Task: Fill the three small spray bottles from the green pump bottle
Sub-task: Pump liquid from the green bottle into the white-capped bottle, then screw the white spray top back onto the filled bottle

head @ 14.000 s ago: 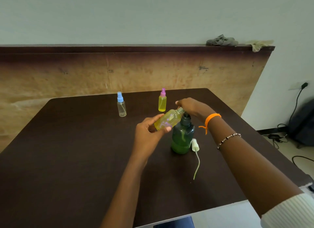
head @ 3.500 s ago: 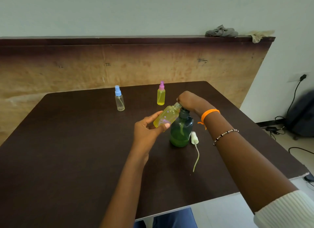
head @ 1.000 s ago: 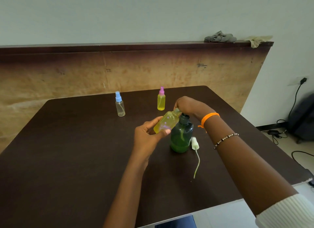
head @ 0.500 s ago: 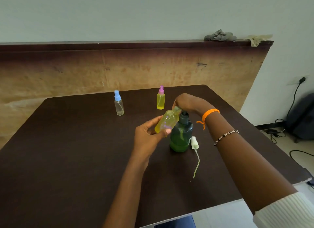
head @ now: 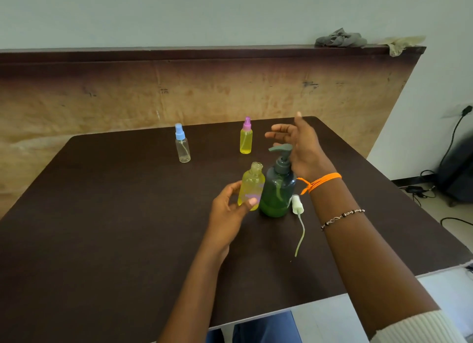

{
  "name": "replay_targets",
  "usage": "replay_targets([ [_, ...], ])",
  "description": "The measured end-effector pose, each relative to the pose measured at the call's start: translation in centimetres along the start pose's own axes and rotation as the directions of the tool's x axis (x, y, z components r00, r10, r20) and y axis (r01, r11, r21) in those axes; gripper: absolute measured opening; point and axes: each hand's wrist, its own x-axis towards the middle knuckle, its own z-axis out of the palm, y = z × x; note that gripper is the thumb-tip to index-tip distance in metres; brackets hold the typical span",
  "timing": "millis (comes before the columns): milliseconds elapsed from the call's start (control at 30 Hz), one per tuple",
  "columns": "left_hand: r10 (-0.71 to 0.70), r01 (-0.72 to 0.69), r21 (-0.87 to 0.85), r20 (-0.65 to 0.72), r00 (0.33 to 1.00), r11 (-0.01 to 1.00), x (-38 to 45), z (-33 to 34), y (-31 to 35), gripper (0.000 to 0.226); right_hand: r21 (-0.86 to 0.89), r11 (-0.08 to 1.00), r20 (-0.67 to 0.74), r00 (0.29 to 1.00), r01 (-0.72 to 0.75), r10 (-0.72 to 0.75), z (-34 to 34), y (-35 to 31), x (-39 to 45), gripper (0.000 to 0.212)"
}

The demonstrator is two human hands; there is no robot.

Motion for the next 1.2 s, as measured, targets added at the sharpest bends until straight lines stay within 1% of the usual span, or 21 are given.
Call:
replay_targets([
  [100,-0.047,0.046,-0.012,-0.027,0.999,0.999,-0.5,-0.5,-0.9,0.037,0.102,0.995,-0.01,1.0,0.013,-0.012,-0.9,0.1,-0.4,0.057],
  [133,-0.057,0.057,-0.017,-0.033,0.998,0.998,-0.7,-0.7,-1.2,0.036,0.117,0.993,-0.021,1.0,0.022,-0.019,-1.3,0.2,-0.6,0.054],
  [200,-0.06,0.059,-0.029,-0.043,0.997,0.998,-1.1,-1.0,-1.6,0.034,0.099,0.992,-0.066,0.996,0.073,-0.066,-2.4,0.7,-1.4,0.038],
  [233,-0.053,0.052,-0.034,-0.05,0.997,0.998,-1.3,-1.1,-1.8,0.032,0.057,0.993,-0.108,0.989,0.108,-0.101,-2.9,1.3,-1.8,0.03],
  [267,-0.046,0.044,-0.034,-0.056,0.997,0.998,-1.5,-1.2,-2.0,0.031,-0.023,0.99,-0.166,0.976,0.138,-0.14,-3.5,2.1,-2.1,0.023],
  [300,-0.039,0.037,-0.026,-0.06,0.997,0.999,-1.7,-1.3,-2.1,0.03,-0.152,0.977,-0.231,0.956,0.147,-0.179,-4.1,3.0,-2.4,0.02],
  [333,-0.031,0.03,-0.016,-0.061,0.998,0.999,-1.9,-1.4,-2.2,0.03,-0.308,0.944,-0.294,0.932,0.116,-0.21,-4.7,4.2,-2.7,0.017],
  [367,-0.024,0.024,-0.008,-0.063,0.998,1.0,-1.9,-1.5,-2.3,0.031,-0.452,0.891,-0.335,0.915,0.052,-0.223,-5.1,5.4,-3.0,0.013],
  [400,-0.017,0.017,-0.003,-0.065,0.998,1.0,-2.0,-1.5,-2.3,0.032,-0.563,0.826,-0.359,0.91,-0.031,-0.21,-5.4,6.6,-3.4,0.012],
  [433,-0.008,0.009,0.004,-0.07,0.998,1.0,-2.0,-1.5,-2.3,0.032,-0.632,0.769,-0.364,0.912,-0.094,-0.187,-5.6,7.7,-3.7,0.013],
  [467,0.001,0.0,0.012,-0.076,0.997,1.0,-1.9,-1.5,-2.3,0.032,-0.673,0.727,-0.358,0.919,-0.132,-0.164,-5.7,8.7,-3.9,0.014],
  [533,0.018,-0.016,0.023,-0.085,0.996,1.0,-2.0,-1.5,-2.2,0.033,-0.724,0.673,-0.327,0.934,-0.151,-0.142,-5.4,10.1,-4.4,0.018],
  [667,0.03,-0.024,0.055,-0.106,0.994,0.998,-2.0,-1.4,-2.7,0.038,-0.769,0.619,-0.336,0.926,-0.163,-0.173,-4.7,10.7,-5.0,0.026],
  [800,0.037,-0.029,0.073,-0.111,0.993,0.997,-2.0,-1.4,-2.9,0.039,-0.745,0.644,-0.321,0.939,-0.172,-0.121,-4.3,9.9,-6.7,0.027],
  [867,0.05,-0.042,0.07,-0.106,0.993,0.997,-2.0,-1.4,-2.8,0.039,-0.728,0.677,-0.306,0.935,-0.109,-0.179,-4.2,9.7,-8.2,0.026],
  [967,0.056,-0.049,0.062,-0.104,0.993,0.997,-2.1,-1.3,-2.8,0.039,-0.646,0.757,-0.25,0.912,0.093,-0.325,-3.3,8.8,-11.0,0.022],
  [1033,0.048,-0.044,0.045,-0.104,0.993,0.998,-2.2,-1.3,-2.8,0.038,-0.592,0.772,-0.195,0.889,0.23,-0.414,-2.4,7.8,-12.6,0.017],
  [1133,0.035,-0.032,0.029,-0.112,0.993,0.999,-2.3,-1.3,-2.9,0.037,-0.493,0.788,-0.155,0.854,0.369,-0.497,-1.4,5.8,-13.9,0.019],
  [1200,0.031,-0.03,0.014,-0.126,0.992,0.999,-2.3,-1.4,-2.9,0.037,-0.445,0.767,-0.149,0.806,0.462,-0.572,-0.8,4.7,-14.3,0.022],
])
